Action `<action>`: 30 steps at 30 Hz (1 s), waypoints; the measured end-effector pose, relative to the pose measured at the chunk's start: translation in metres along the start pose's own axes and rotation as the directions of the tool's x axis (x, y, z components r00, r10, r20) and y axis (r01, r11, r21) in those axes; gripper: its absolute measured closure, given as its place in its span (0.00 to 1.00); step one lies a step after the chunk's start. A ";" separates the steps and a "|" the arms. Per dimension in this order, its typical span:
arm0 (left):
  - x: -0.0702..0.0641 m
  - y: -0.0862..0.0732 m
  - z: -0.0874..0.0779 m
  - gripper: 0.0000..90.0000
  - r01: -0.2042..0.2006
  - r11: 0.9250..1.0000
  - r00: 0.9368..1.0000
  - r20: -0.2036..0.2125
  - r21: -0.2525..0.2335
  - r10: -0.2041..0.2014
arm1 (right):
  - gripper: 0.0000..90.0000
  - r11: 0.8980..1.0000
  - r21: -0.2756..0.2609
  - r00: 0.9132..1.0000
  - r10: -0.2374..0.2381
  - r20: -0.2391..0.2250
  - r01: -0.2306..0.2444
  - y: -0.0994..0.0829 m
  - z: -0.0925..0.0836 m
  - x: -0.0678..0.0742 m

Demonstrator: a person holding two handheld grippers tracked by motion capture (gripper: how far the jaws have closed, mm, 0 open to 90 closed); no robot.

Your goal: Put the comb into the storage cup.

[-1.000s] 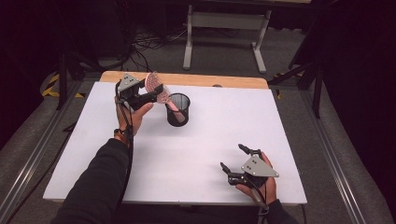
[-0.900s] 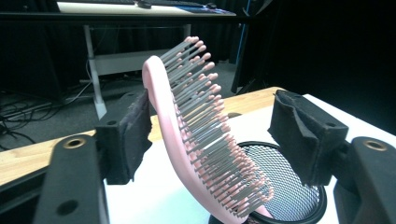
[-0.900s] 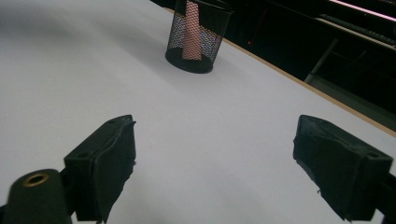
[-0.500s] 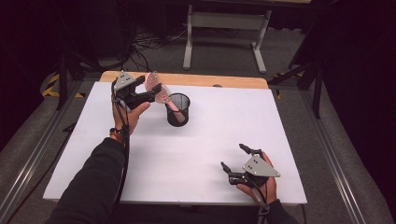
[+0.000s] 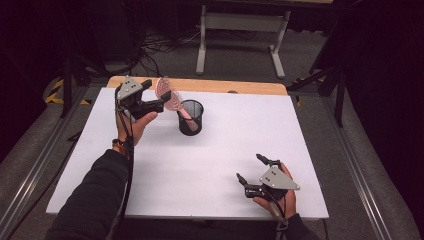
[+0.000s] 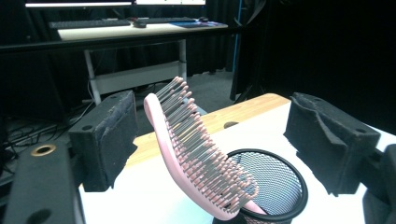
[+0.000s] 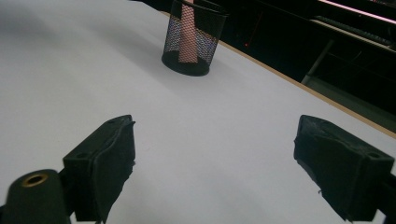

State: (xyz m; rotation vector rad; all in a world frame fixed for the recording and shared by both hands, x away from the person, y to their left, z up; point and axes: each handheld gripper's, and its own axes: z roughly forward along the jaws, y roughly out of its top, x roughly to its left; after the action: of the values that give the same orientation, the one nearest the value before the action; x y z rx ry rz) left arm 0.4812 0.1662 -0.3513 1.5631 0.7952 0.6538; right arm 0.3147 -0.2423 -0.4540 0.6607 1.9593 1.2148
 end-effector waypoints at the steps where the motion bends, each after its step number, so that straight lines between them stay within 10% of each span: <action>1: 0.000 0.000 -0.001 0.19 -0.004 1.000 1.000 0.000 0.002 0.004 | 0.15 1.000 0.000 1.000 0.003 0.000 -0.003 0.000 0.000 0.000; 30: -0.009 -0.004 -0.034 0.09 -0.105 0.994 0.992 0.075 0.008 0.104 | 0.15 1.000 0.001 1.000 0.001 -0.001 -0.001 0.000 0.001 0.001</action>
State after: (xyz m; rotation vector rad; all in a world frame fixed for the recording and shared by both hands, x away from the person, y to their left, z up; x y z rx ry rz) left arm 0.4487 0.1803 -0.3504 1.6388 0.6657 0.6640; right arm 0.3151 -0.2412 -0.4546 0.6623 1.9612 1.2150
